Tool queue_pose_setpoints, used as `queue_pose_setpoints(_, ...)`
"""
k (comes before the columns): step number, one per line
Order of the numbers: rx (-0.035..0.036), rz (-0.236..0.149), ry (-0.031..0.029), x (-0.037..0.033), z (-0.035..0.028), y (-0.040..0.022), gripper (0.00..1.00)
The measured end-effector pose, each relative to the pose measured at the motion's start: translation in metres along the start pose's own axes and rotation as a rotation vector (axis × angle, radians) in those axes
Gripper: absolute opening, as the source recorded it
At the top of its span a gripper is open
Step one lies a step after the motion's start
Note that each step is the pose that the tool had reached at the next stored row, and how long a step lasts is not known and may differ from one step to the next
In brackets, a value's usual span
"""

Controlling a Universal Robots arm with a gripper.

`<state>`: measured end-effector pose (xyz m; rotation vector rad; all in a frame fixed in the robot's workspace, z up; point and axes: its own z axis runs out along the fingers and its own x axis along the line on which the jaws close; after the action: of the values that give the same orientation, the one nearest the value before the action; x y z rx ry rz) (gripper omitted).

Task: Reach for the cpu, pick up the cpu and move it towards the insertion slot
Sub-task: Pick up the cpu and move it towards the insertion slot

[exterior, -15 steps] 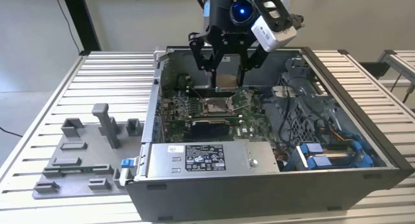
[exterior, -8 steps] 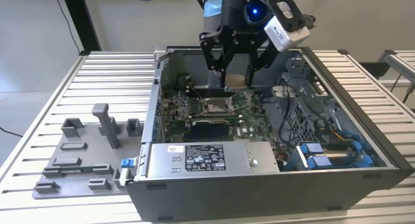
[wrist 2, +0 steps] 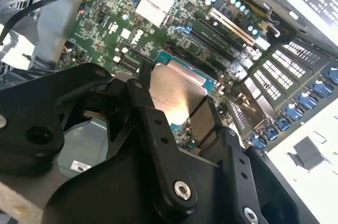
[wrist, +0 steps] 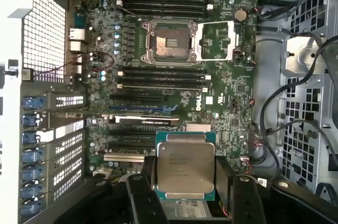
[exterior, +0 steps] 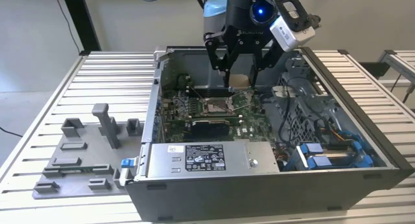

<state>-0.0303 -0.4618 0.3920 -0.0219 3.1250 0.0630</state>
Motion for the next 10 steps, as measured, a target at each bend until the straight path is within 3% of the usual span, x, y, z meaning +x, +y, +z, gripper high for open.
queue_pose_setpoints(6,0.0000,0.000,0.0000,-0.0002,0.0000,0.0004,0.00)
queue_pose_setpoints(10,0.0001,0.000,0.0000,-0.0002,0.0003,0.0038,0.00)
